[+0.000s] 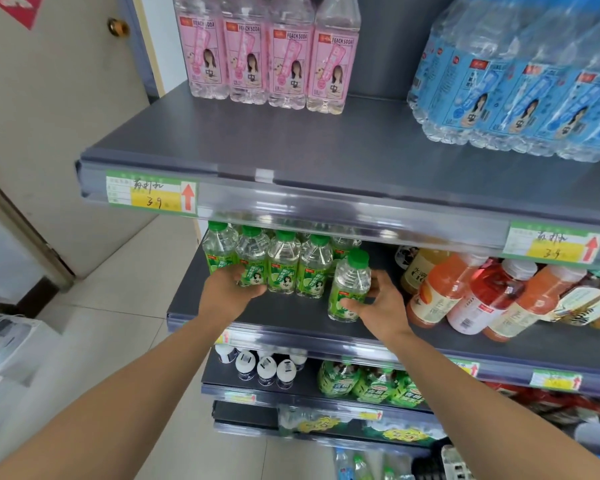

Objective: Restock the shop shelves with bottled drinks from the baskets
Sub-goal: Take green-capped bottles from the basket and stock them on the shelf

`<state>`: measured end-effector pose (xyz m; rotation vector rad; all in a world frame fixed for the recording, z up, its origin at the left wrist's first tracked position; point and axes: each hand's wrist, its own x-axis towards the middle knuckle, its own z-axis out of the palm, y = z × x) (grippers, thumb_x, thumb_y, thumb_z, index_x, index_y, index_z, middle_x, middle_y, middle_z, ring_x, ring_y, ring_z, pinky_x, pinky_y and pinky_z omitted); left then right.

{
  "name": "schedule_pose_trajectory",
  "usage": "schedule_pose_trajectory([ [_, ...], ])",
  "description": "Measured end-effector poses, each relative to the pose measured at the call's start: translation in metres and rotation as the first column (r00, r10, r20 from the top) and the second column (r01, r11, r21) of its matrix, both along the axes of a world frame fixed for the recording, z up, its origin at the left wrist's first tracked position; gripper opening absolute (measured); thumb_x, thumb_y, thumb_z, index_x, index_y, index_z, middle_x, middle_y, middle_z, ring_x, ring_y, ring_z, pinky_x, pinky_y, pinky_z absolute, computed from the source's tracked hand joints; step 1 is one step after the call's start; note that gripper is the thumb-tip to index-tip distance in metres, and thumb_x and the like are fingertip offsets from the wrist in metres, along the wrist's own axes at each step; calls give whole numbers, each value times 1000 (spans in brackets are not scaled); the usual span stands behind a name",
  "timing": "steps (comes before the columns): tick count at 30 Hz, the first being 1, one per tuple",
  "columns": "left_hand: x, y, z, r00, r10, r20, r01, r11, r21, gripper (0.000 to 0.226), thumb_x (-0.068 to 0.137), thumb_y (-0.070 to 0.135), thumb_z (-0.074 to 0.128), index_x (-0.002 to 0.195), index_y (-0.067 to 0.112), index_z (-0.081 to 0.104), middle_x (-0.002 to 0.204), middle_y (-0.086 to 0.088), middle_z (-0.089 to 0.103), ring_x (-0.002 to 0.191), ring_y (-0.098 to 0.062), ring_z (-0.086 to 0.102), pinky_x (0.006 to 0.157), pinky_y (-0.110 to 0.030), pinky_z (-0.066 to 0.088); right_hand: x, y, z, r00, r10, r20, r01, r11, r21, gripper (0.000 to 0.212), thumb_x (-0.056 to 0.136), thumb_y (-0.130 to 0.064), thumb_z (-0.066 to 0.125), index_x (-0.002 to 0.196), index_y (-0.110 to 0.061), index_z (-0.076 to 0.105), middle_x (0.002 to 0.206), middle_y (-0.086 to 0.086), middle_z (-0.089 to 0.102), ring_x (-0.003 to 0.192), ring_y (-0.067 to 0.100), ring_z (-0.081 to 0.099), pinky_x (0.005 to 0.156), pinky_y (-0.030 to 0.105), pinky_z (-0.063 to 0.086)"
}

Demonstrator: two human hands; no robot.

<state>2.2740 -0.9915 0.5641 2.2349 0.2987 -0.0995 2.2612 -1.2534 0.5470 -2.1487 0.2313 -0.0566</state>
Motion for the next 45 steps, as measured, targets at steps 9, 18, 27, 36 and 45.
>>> schedule_pose_trajectory([
  [9,16,18,-12,972,235,27,-236,972,10,77,68,27,85,123,1,39,124,-16,49,111,-34,54,91,-44,48,23,8,-14,996,-94,-4,94,995,10,63,71,-17,84,124,-15,49,111,3,64,102,22,60,90,34,49],
  [18,28,23,-22,975,218,43,-216,975,-40,80,70,21,84,133,9,36,128,-13,53,115,-33,53,93,-45,46,40,14,-16,994,-113,-9,113,994,6,72,76,-18,80,137,-16,43,125,7,60,114,25,57,96,34,46],
  [27,29,25,-24,978,204,53,-202,978,-44,88,66,18,85,137,12,33,129,-13,52,116,-33,53,98,-50,45,39,13,-23,994,-106,-38,101,990,-98,69,74,-32,80,131,-18,45,122,7,59,115,27,56,98,43,48],
  [36,32,29,-27,987,159,24,-157,986,-55,82,67,13,84,132,12,33,129,-14,50,114,-34,53,91,-45,47,41,16,-22,991,-107,-79,92,981,-168,60,77,-15,77,127,-14,45,120,11,61,111,31,58,91,37,49],
  [45,18,13,-23,978,140,-153,-134,990,47,73,73,18,80,131,1,40,132,-20,49,117,-37,52,95,-43,46,-1,-1,-8,977,-13,-214,-39,970,-239,61,82,-22,73,136,-11,47,132,10,57,120,24,55,99,32,44],
])
